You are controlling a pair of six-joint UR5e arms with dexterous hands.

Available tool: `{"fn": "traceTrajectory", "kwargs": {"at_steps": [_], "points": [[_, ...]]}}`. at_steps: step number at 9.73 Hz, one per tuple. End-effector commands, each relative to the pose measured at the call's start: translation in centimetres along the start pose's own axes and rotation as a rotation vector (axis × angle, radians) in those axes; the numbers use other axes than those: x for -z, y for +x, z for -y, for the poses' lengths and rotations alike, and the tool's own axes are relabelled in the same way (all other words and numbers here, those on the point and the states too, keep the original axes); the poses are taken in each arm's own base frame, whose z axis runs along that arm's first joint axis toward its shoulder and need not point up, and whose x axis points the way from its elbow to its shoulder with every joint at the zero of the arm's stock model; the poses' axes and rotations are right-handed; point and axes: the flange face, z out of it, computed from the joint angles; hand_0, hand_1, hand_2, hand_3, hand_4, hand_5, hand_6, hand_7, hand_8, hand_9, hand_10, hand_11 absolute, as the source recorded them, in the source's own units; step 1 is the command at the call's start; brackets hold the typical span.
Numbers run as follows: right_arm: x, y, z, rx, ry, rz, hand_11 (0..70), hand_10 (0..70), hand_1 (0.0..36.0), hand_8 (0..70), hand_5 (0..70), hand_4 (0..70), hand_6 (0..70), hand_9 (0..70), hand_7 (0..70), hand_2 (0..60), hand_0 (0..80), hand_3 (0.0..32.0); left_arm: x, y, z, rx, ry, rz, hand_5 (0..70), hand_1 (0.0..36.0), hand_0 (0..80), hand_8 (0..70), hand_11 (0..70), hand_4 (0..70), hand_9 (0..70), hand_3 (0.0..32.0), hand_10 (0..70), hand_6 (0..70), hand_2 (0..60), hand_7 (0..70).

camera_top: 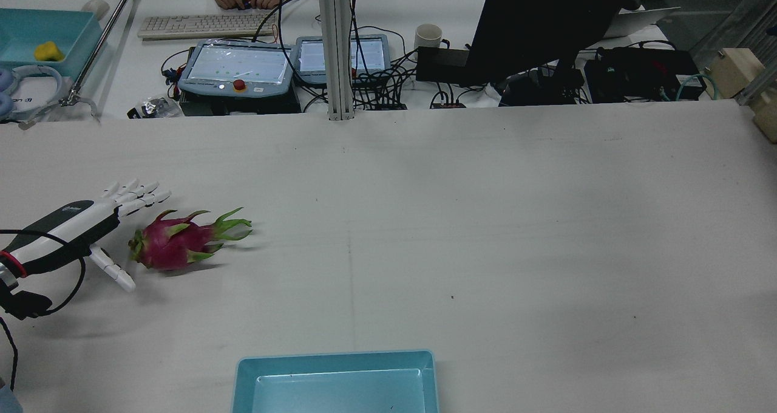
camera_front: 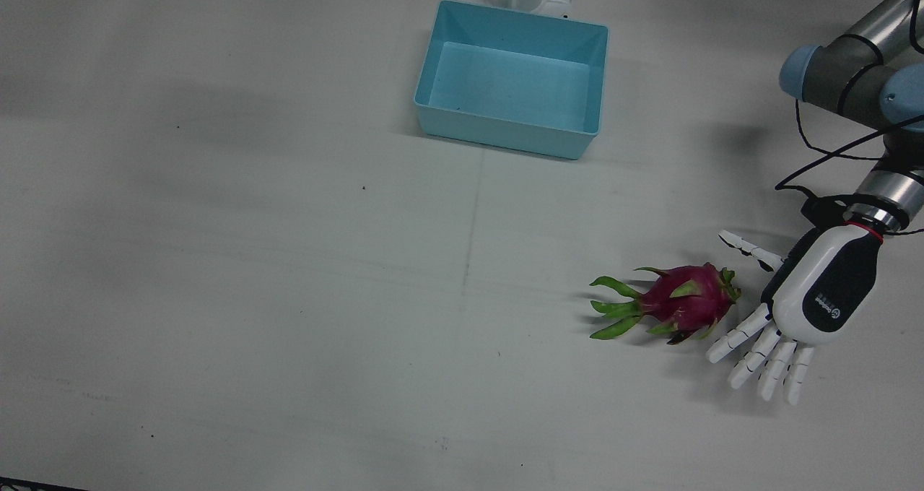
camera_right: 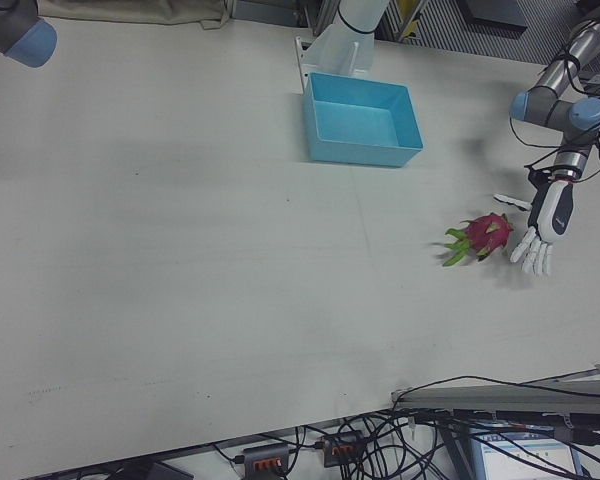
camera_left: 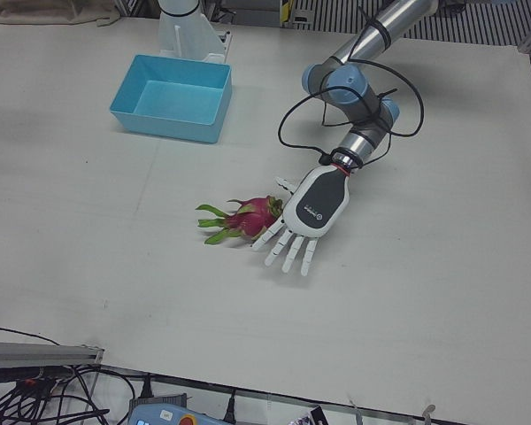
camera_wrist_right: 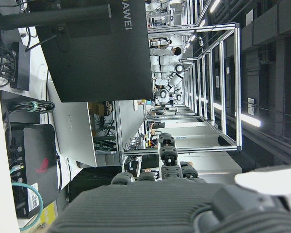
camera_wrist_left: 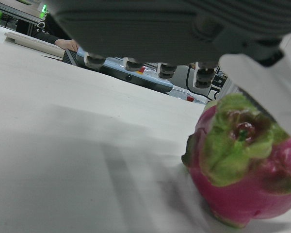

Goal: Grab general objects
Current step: 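Move the left hand toward the pink dragon fruit on the table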

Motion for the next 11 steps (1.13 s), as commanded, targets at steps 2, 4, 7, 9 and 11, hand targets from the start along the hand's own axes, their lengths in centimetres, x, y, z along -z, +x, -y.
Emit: {"fn": "traceTrajectory", "kwargs": {"at_steps": [2, 4, 7, 9, 11], "points": [[0.0, 0.0, 0.0, 0.0, 0.0, 0.0, 0.0, 0.0, 0.0, 0.0, 0.0, 0.0, 0.0, 0.0, 0.0, 0.0, 0.0, 0.0, -1.3, -0.3, -1.2, -0.029, -0.002, 0.0, 4.0, 17.5, 50.5, 0.8, 0.0, 0.0, 0.0, 16.8, 0.0, 0.0, 0.6, 7.1], [0.0, 0.0, 0.0, 0.0, 0.001, 0.0, 0.0, 0.0, 0.0, 0.0, 0.0, 0.0, 0.0, 0.0, 0.0, 0.0, 0.0, 0.0, -2.3, -1.4, -0.9, -0.04, 0.019, 0.008, 4.5, 17.6, 50.7, 0.8, 0.0, 0.0, 0.0, 15.4, 0.0, 0.0, 0.1, 7.1], [0.0, 0.0, 0.0, 0.0, 0.0, 0.0, 0.0, 0.0, 0.0, 0.0, 0.0, 0.0, 0.0, 0.0, 0.0, 0.0, 0.0, 0.0, -2.4, -1.4, -0.9, -0.046, 0.028, 0.005, 12.3, 18.0, 51.5, 0.9, 0.0, 0.0, 0.0, 1.2, 0.0, 0.0, 1.2, 5.8], [0.0, 0.0, 0.0, 0.0, 0.002, 0.0, 0.0, 0.0, 0.0, 0.0, 0.0, 0.0, 0.0, 0.0, 0.0, 0.0, 0.0, 0.0, -2.5, -1.3, -1.0, -0.044, 0.025, -0.002, 23.2, 16.4, 51.2, 0.6, 0.0, 10.9, 0.0, 0.0, 0.0, 0.0, 1.6, 5.4], [0.0, 0.0, 0.0, 0.0, 0.0, 0.0, 0.0, 0.0, 0.0, 0.0, 0.0, 0.0, 0.0, 0.0, 0.0, 0.0, 0.0, 0.0, -2.5, -1.3, -1.0, -0.044, 0.025, -0.007, 30.1, 15.2, 51.0, 0.9, 0.0, 20.2, 0.0, 0.0, 0.0, 0.0, 1.4, 6.4]]}}
